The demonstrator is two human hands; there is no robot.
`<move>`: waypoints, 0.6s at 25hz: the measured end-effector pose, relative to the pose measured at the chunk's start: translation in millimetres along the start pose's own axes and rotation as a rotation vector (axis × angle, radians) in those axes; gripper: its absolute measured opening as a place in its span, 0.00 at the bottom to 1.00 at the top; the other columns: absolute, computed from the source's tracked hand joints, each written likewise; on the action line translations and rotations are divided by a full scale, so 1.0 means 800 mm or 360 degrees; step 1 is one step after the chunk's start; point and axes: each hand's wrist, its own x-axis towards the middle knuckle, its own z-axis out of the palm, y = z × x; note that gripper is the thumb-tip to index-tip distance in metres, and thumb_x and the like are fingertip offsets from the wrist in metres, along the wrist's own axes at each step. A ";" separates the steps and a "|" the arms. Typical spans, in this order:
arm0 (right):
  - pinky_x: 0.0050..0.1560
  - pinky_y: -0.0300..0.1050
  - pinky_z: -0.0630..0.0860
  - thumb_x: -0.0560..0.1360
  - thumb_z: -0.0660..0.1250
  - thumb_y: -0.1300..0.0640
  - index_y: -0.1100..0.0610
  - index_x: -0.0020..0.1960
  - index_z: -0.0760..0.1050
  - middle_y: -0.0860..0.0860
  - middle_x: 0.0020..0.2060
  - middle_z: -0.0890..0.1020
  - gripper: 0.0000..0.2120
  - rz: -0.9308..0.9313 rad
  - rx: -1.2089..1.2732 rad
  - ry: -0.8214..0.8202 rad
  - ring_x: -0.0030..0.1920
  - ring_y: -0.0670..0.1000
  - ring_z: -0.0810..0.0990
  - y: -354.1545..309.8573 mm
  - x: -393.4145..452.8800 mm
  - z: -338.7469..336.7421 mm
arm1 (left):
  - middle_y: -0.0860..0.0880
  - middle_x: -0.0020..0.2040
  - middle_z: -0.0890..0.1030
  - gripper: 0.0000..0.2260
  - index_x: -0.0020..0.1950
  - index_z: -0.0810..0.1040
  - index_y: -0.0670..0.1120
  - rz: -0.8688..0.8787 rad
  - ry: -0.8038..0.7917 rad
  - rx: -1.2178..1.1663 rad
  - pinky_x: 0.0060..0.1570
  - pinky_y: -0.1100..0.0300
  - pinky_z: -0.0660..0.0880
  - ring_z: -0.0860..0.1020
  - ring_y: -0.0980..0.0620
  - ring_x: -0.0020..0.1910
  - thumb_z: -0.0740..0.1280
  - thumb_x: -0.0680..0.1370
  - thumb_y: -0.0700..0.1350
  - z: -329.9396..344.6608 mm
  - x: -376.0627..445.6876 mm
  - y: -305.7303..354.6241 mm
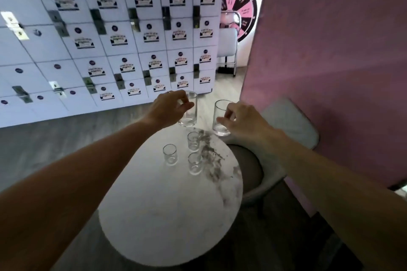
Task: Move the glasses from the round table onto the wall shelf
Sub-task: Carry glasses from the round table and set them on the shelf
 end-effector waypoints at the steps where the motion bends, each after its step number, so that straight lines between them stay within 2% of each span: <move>1: 0.42 0.45 0.70 0.73 0.70 0.44 0.50 0.39 0.74 0.52 0.43 0.78 0.11 0.0026 0.0001 0.0076 0.44 0.52 0.78 0.010 -0.016 -0.028 | 0.46 0.45 0.83 0.06 0.43 0.78 0.52 0.0070 -0.0022 -0.0044 0.43 0.54 0.76 0.81 0.47 0.43 0.70 0.77 0.52 0.004 0.009 0.032; 4: 0.40 0.43 0.67 0.74 0.70 0.46 0.53 0.41 0.76 0.50 0.40 0.79 0.11 0.0150 -0.0071 0.0258 0.42 0.51 0.78 0.045 -0.079 -0.108 | 0.53 0.37 0.78 0.09 0.39 0.73 0.58 0.0294 -0.0073 -0.0113 0.33 0.62 0.70 0.77 0.59 0.35 0.69 0.77 0.54 0.027 0.021 0.131; 6: 0.39 0.42 0.65 0.75 0.70 0.47 0.54 0.42 0.76 0.49 0.37 0.78 0.11 0.0244 -0.0130 0.0336 0.41 0.52 0.77 0.070 -0.137 -0.156 | 0.56 0.37 0.75 0.08 0.40 0.74 0.56 0.0467 -0.0099 -0.0107 0.33 0.65 0.67 0.74 0.63 0.35 0.70 0.78 0.52 0.051 0.018 0.199; 9: 0.43 0.47 0.72 0.75 0.70 0.49 0.59 0.43 0.77 0.55 0.40 0.82 0.13 0.0438 -0.0202 0.0514 0.44 0.57 0.79 0.115 -0.253 -0.228 | 0.56 0.37 0.76 0.06 0.42 0.78 0.49 0.0788 -0.0184 -0.0137 0.36 0.61 0.67 0.76 0.53 0.37 0.70 0.78 0.49 0.101 -0.012 0.322; 11: 0.47 0.49 0.74 0.74 0.70 0.50 0.62 0.46 0.80 0.59 0.45 0.84 0.14 0.0572 -0.0295 0.0640 0.47 0.60 0.81 0.144 -0.342 -0.272 | 0.58 0.33 0.75 0.06 0.42 0.79 0.48 0.0944 -0.0270 -0.0228 0.35 0.63 0.65 0.75 0.53 0.36 0.70 0.77 0.47 0.137 -0.047 0.407; 12: 0.46 0.49 0.75 0.74 0.70 0.50 0.63 0.46 0.80 0.59 0.45 0.84 0.14 0.0622 -0.0327 0.0686 0.47 0.60 0.81 0.156 -0.383 -0.289 | 0.59 0.32 0.75 0.06 0.41 0.79 0.48 0.0985 -0.0332 -0.0284 0.34 0.64 0.64 0.74 0.53 0.35 0.70 0.77 0.46 0.154 -0.064 0.443; 15: 0.39 0.45 0.72 0.74 0.71 0.49 0.58 0.41 0.77 0.52 0.39 0.81 0.13 0.0817 -0.0387 0.0819 0.43 0.55 0.80 0.188 -0.517 -0.339 | 0.59 0.31 0.74 0.08 0.39 0.75 0.51 0.1150 -0.0536 -0.0378 0.33 0.59 0.66 0.72 0.55 0.30 0.69 0.78 0.46 0.207 -0.124 0.556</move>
